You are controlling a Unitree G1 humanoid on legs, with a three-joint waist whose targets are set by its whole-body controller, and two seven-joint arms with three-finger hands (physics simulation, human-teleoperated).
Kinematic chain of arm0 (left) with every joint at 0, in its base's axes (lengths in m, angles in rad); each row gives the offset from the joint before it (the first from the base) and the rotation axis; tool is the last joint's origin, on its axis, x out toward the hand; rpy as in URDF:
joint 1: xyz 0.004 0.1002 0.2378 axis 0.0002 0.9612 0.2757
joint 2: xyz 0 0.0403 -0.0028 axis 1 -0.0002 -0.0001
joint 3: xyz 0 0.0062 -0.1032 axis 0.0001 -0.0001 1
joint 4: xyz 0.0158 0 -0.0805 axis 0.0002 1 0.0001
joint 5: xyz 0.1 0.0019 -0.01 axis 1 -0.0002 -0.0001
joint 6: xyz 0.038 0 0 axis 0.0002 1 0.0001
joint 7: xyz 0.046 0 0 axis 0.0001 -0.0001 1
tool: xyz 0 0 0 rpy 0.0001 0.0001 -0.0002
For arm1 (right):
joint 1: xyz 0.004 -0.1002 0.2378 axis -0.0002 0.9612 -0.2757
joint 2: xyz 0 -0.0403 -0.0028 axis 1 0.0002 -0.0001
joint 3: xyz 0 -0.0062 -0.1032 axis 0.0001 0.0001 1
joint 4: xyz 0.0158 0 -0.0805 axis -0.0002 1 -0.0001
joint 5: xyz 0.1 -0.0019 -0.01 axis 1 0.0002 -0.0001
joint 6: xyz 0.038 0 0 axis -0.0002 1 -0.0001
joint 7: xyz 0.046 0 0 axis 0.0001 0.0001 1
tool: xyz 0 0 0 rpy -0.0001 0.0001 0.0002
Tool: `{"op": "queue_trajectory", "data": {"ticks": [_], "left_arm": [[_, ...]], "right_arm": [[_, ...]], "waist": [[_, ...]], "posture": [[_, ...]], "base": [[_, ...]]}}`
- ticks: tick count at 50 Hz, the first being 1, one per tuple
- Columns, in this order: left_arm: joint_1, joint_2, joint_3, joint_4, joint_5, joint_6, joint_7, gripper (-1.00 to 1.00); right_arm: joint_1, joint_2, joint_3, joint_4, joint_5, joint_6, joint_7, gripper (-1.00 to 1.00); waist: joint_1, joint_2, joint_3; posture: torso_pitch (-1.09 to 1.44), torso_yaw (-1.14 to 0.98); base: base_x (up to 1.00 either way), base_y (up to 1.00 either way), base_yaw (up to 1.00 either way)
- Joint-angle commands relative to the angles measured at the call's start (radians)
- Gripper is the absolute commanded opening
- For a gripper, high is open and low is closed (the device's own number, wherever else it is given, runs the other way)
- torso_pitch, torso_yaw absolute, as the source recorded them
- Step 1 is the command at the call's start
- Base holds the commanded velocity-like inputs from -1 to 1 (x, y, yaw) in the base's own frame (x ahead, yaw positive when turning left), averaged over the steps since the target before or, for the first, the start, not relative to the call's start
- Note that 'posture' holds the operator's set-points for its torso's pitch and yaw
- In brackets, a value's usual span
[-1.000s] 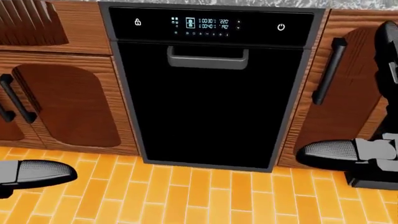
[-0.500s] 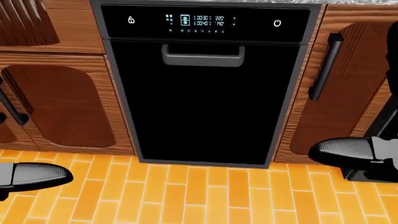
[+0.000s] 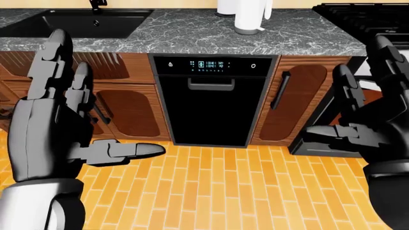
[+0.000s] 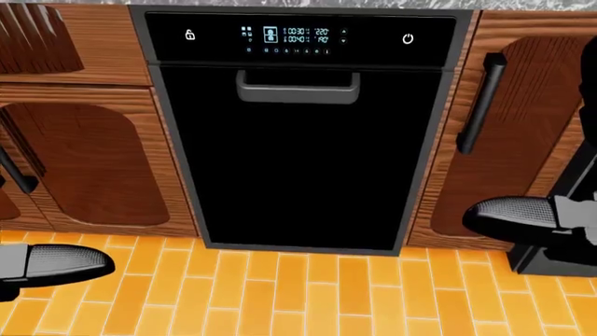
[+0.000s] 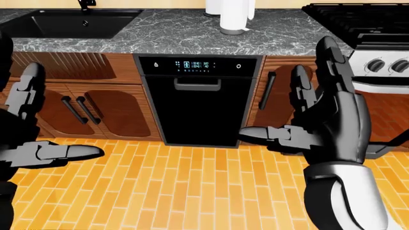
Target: Close the lid of the electric kettle.
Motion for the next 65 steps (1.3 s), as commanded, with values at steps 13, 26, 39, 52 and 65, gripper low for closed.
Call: {"op": "queue_trajectory", "data": {"ticks": [13,26,39,52,65], "left_arm": [[-0.004,0.026,0.034,-0.009,0.008,-0.032,0.008,1.0],[0.005,0.021,0.038,-0.009,0.018,-0.037,0.0,1.0],[0.004,0.016,0.027,-0.009,0.026,-0.035,-0.002,1.0],[-0.004,0.016,0.033,-0.009,0.017,-0.025,0.0,1.0],[0.006,0.016,0.026,-0.009,0.029,-0.035,-0.002,1.0]], "right_arm": [[-0.012,-0.008,-0.018,-0.02,-0.006,-0.028,0.007,1.0],[-0.009,-0.003,-0.023,-0.024,-0.009,-0.026,0.009,1.0],[-0.006,-0.002,-0.013,-0.029,-0.028,-0.028,0.015,1.0],[-0.009,0.001,-0.013,-0.029,-0.029,-0.026,0.016,1.0],[-0.005,0.009,-0.014,-0.031,-0.041,-0.025,0.027,1.0]], "waist": [[-0.001,0.001,-0.016],[0.0,0.001,-0.016],[0.001,0.0,-0.014],[-0.007,0.005,-0.006],[0.004,-0.026,-0.01]], "posture": [[0.0,0.0],[0.0,0.0],[0.0,0.0],[0.0,0.0],[0.0,0.0]], "base": [[0.0,0.0,0.0],[0.0,0.0,0.0],[0.01,0.0,0.0],[0.08,-0.04,0.0],[0.12,-0.06,0.0]]}}
